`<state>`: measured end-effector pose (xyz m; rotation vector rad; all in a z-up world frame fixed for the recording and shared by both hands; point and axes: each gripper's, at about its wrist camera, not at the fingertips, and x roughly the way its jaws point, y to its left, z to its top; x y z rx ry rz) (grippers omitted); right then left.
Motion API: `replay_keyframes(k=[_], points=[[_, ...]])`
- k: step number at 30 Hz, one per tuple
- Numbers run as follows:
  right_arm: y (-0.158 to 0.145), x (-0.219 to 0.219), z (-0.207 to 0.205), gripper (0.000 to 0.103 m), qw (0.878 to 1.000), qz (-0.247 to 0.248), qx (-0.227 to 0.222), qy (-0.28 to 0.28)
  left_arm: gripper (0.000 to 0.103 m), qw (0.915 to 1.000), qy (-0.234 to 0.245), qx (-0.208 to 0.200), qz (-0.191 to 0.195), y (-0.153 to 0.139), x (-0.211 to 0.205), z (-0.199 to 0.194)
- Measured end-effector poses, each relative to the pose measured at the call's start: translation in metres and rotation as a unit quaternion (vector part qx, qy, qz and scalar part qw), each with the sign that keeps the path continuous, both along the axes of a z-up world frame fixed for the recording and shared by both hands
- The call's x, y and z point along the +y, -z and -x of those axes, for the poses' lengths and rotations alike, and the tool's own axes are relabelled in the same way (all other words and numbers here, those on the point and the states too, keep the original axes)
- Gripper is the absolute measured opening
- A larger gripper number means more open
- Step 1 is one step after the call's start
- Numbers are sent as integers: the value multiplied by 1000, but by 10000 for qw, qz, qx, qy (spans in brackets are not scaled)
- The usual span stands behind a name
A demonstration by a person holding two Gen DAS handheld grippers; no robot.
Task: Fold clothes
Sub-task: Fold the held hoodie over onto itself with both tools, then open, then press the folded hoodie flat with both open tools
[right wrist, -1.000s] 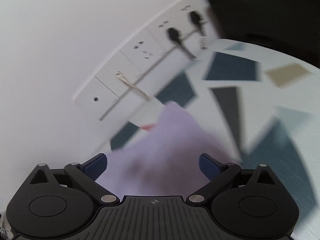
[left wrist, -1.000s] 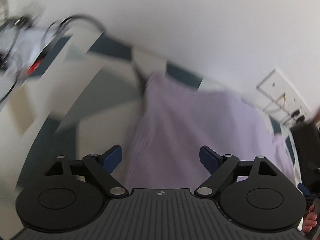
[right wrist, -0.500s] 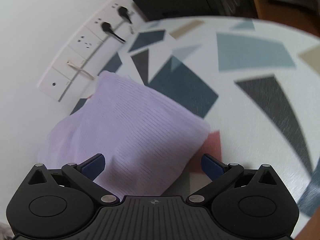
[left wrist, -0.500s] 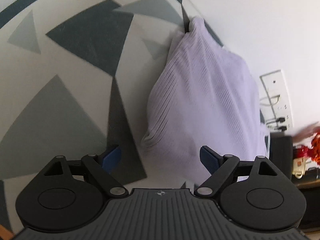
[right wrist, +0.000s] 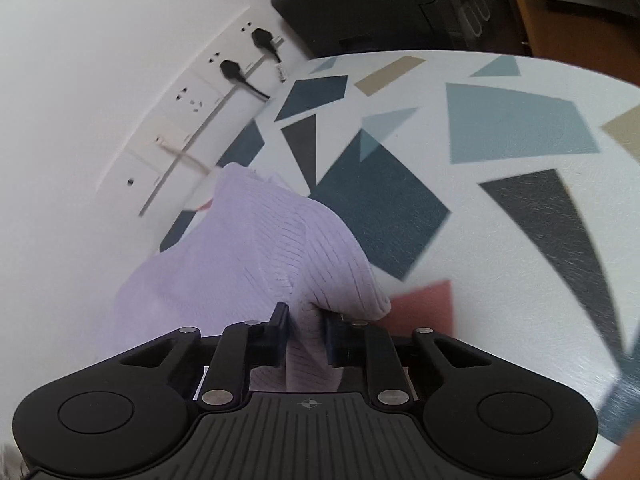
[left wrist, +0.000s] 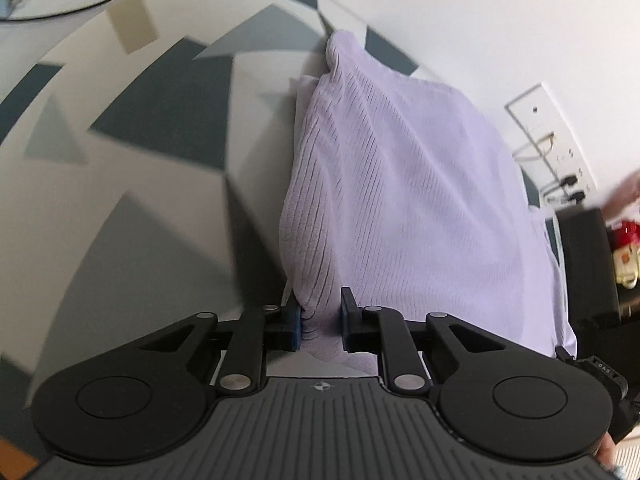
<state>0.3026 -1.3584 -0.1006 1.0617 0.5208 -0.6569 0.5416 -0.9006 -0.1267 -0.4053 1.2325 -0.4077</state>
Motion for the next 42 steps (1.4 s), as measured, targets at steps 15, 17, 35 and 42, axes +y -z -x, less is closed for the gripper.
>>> replay_keyframes(k=[15,17,35,42], points=[[-23,2,-3,87,9968,71,794,66,99,9498,1624,-1947,-1833,-49,-36,0],[-28,0,-7,88,9958,106,906,83,99,9518,1524,-1693,-2056,-40,-38,-19],[-24,-72,-35,102,9843,542,1560,627,103,9755,986,-829,-1782,16,-65,-73],[-7,-95,-102,102,9846,588,1234,-1088,103,9752,969,-801,-1819,16,-65,-72]])
